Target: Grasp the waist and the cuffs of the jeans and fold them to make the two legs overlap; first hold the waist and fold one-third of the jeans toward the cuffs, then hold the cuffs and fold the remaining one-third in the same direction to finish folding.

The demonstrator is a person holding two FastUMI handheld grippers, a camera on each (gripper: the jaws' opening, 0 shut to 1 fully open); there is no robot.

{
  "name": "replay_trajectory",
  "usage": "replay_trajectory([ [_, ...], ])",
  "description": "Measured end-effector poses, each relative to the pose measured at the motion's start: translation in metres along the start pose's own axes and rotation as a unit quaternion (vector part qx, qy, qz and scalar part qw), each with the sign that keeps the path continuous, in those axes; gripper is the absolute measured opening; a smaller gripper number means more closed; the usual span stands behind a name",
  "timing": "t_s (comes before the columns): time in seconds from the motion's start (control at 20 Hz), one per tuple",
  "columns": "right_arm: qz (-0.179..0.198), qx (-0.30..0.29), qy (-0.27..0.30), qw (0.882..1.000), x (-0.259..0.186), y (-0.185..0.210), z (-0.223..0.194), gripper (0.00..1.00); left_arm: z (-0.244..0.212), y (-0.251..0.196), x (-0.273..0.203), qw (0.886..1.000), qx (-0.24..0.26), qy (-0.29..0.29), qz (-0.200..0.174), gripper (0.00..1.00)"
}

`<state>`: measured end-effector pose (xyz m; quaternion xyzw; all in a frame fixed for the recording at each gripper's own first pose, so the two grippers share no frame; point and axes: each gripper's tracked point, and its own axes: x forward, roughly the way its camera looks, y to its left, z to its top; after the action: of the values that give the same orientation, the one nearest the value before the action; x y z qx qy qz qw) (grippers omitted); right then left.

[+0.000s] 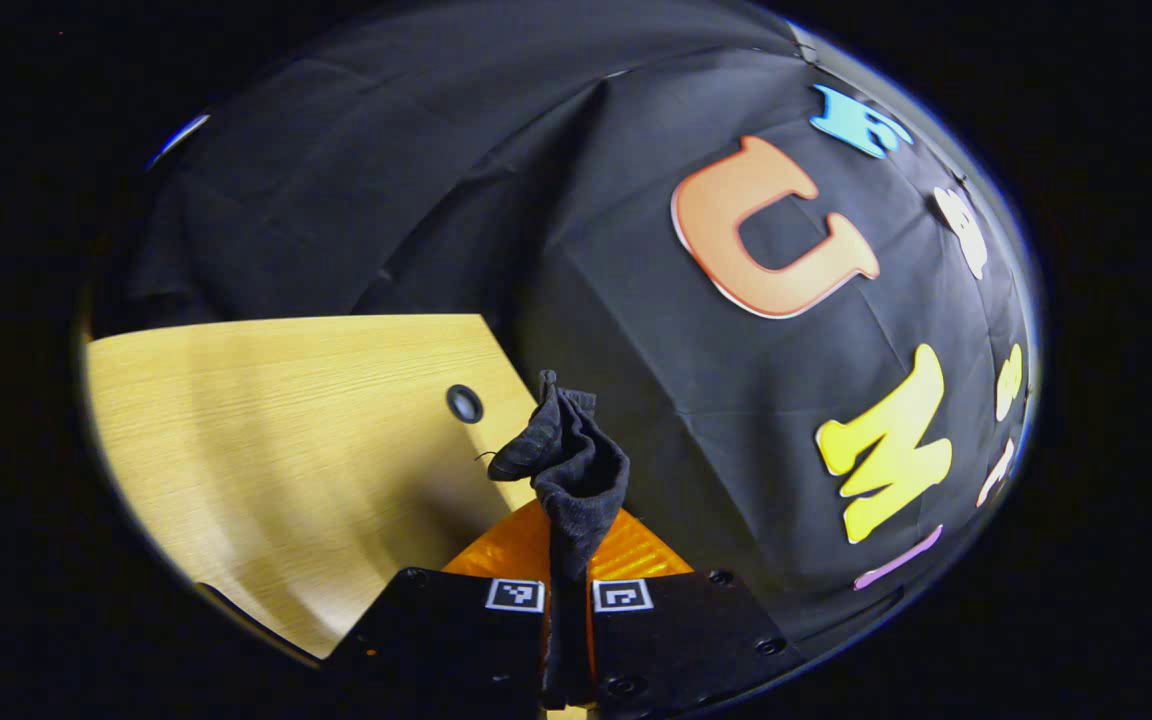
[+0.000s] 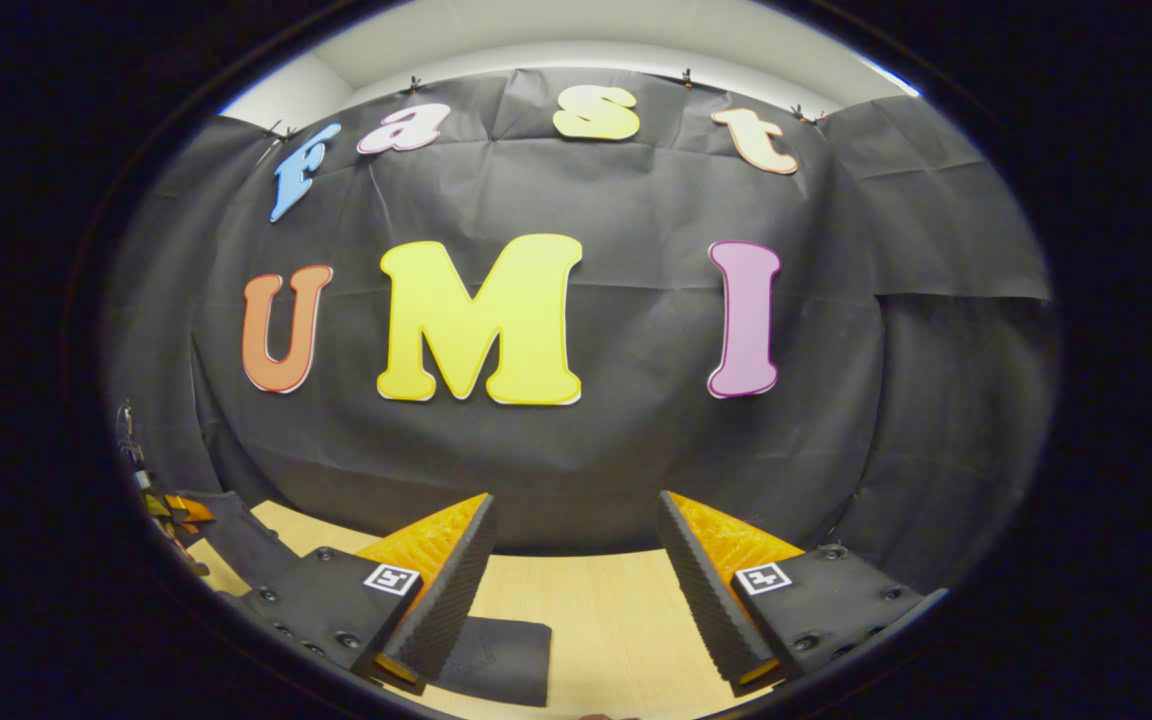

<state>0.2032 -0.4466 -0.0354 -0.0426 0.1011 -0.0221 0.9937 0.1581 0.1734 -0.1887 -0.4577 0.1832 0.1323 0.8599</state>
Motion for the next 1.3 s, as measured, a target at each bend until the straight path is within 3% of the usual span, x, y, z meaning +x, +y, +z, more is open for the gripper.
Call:
replay_trajectory([
  [0.4, -0.019, 0.012, 0.004, 1.000, -0.013, -0.023, -0.001, 0.99, -0.032, -0.083, -0.012, 0.992, 0.096, 0.020, -0.074, 0.04],
  [0.7, -0.035, 0.007, 0.004, 0.999, -0.029, -0.042, -0.002, 0.99, -0.075, -0.135, -0.018, 0.979, 0.154, 0.044, -0.124, 0.04],
  [1.3, -0.069, 0.020, 0.014, 0.997, -0.059, -0.082, -0.009, 0.99, -0.198, -0.192, -0.016, 0.926, 0.305, 0.105, -0.197, 0.04],
])
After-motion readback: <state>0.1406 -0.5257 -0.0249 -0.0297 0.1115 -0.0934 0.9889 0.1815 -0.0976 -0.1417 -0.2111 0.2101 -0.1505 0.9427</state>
